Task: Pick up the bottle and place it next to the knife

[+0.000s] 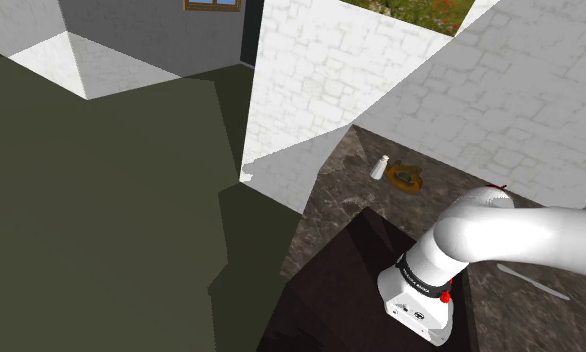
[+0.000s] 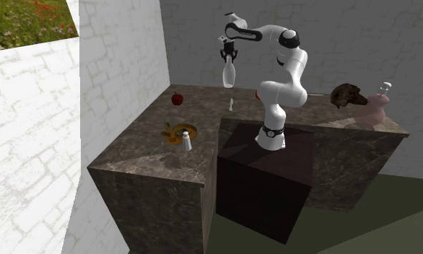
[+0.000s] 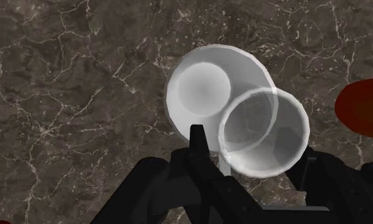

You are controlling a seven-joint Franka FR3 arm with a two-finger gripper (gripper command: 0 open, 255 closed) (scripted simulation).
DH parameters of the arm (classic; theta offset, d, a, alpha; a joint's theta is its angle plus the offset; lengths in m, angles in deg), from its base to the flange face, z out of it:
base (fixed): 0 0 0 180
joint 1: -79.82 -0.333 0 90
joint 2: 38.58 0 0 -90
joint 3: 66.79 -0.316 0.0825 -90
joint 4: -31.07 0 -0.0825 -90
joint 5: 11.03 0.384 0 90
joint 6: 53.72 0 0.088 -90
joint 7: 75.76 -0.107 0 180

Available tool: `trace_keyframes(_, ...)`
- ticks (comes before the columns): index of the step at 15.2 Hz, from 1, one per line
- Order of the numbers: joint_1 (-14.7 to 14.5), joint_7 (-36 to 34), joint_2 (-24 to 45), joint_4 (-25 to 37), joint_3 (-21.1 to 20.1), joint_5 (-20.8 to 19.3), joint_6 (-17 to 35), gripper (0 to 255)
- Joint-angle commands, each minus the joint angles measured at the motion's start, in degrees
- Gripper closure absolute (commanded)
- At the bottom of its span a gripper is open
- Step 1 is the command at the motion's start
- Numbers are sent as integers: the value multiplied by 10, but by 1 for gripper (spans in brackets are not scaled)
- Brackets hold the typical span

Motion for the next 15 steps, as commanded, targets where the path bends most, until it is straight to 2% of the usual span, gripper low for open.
trace_keyframes(1, -16, 13, -10, 21, 18, -11, 7, 255)
trace_keyframes(15, 5, -16, -43, -43, 45, -41, 59, 255)
